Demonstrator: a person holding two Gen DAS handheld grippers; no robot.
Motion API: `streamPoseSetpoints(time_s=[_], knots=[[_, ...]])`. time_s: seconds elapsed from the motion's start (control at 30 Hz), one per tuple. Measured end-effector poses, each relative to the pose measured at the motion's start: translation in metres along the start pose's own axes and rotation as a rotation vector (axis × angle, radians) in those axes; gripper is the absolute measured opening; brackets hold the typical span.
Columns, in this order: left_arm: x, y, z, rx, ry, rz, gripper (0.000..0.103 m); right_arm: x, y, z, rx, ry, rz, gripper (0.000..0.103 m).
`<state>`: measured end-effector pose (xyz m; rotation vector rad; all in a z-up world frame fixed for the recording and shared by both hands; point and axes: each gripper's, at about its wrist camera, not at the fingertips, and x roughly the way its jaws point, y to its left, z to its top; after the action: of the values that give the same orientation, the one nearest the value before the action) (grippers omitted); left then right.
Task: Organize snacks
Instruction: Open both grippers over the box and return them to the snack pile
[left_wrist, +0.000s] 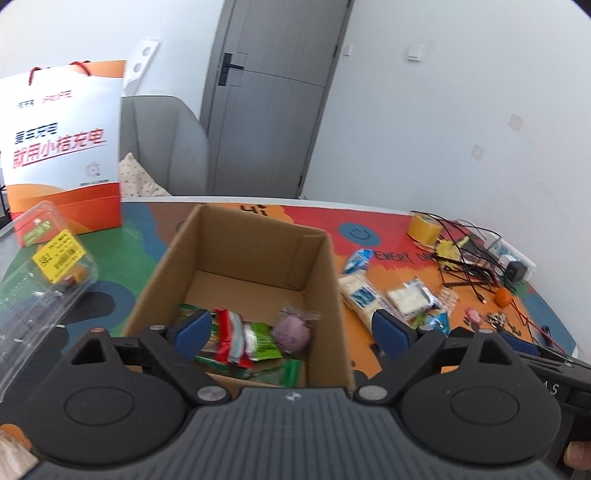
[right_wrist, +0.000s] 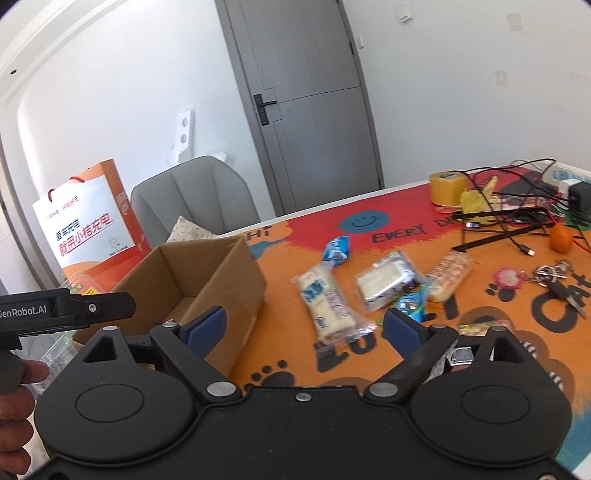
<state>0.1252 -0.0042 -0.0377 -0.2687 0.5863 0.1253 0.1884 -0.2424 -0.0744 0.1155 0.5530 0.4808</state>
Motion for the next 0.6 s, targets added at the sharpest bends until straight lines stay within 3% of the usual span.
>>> streamPoseSetpoints(time_s=[0.6], knots=[[0.023,-0.067,-0.003,0.093,0.03,-0.098,0.093,-0.019,-0.074,-0.016,0.084,-0.011,-0.102,0.094]])
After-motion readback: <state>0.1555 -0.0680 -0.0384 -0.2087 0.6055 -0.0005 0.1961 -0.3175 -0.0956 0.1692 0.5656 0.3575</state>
